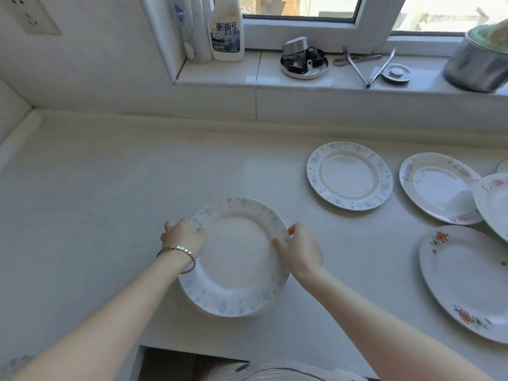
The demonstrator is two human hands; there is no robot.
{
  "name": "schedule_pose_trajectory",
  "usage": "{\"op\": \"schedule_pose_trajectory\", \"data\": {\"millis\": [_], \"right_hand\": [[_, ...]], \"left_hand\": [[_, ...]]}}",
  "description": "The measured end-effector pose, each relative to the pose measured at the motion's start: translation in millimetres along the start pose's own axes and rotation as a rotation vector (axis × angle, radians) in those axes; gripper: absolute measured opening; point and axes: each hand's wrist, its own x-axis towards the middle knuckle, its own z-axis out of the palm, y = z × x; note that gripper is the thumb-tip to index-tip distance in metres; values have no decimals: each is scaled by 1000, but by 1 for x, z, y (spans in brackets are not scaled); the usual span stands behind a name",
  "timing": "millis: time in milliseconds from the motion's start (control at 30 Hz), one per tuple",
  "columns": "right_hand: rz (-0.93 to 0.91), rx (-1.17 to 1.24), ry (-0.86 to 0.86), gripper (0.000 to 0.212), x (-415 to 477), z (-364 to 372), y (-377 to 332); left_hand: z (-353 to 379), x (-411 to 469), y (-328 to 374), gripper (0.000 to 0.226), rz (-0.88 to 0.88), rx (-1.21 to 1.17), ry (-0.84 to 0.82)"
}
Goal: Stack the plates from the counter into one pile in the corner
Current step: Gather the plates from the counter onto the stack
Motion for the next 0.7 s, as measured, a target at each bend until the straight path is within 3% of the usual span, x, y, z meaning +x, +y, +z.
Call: {"op": "schedule_pose_trajectory", "data": {"millis": [300,467,533,633,700], "right_hand": [[-114,-232,46,35,2,4,2],[-131,-142,52,34,7,6,7],[-26,127,6,39,14,5,12],[386,1031,15,50,42,-14,23],[603,1401,46,60,70,-33,40]], "left_hand": [[14,-2,8,62,-10,130,-47],[20,-1,2,69,54,81,-5],[22,0,-7,65,91,54,34],[28,2,-20,66,123,-31,27],[31,4,-24,68,128,-116,1]]}}
